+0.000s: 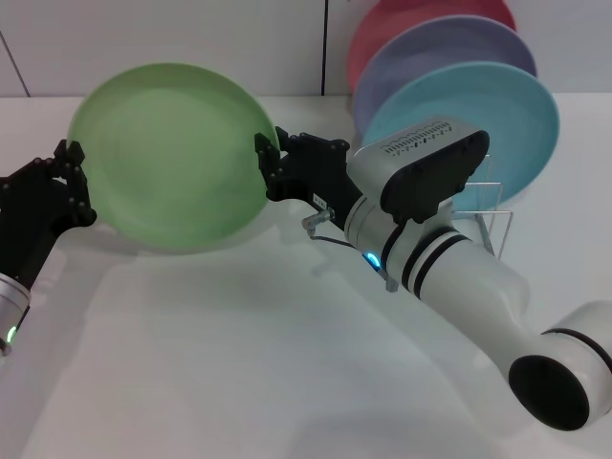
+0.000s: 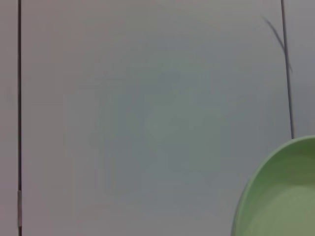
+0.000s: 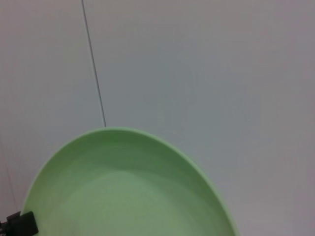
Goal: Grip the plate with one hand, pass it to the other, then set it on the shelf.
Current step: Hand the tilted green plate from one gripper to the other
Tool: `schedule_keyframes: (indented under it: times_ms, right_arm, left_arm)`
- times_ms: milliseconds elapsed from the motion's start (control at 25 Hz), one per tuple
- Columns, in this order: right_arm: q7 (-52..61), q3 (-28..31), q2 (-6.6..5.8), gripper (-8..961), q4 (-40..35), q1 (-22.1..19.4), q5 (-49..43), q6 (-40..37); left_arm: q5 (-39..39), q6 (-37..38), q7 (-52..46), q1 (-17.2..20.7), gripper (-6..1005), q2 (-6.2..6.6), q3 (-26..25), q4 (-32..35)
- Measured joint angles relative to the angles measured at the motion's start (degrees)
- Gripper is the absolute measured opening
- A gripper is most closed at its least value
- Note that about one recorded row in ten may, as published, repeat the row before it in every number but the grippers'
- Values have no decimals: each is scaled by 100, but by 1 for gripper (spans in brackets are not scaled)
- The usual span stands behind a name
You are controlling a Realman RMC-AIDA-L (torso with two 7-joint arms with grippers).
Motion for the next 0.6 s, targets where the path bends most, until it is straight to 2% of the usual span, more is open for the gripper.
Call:
schedule_keyframes:
  times_ms: [160, 280, 600]
  right_arm:
    - [0, -1, 0, 187, 0, 0, 10, 0]
    - [0, -1, 0, 146, 0, 0, 18, 4]
    - [0, -2, 0, 140, 0, 0, 28, 15]
  left_arm:
    - [15, 1, 0, 0, 31, 0, 0, -9]
    - [38, 7, 0, 0, 30, 0, 0, -16]
    - [41, 10, 0, 7, 30, 0, -1, -21]
